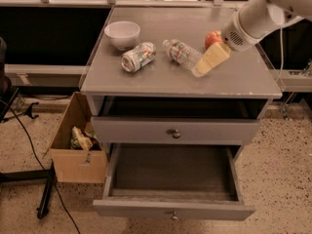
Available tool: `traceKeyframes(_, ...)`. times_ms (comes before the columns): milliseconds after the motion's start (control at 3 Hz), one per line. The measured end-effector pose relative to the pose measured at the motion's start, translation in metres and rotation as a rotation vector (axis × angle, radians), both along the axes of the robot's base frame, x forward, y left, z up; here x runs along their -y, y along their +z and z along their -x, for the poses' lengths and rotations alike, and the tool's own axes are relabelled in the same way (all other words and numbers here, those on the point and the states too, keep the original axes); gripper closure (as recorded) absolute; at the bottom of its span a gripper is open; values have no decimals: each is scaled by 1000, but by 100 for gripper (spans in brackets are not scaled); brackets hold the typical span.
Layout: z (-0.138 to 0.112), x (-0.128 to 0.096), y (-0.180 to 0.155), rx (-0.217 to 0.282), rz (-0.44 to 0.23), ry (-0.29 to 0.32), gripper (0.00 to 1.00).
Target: Place water bottle into middle drawer
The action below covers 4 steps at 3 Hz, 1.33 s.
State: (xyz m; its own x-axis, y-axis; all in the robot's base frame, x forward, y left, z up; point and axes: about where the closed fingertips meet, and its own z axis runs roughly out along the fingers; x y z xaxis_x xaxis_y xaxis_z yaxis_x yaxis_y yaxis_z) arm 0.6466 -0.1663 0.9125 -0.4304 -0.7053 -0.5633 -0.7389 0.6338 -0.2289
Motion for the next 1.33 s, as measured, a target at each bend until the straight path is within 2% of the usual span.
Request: traceKeyframes(1333,-39,-47,-31,-14,-27,6,0)
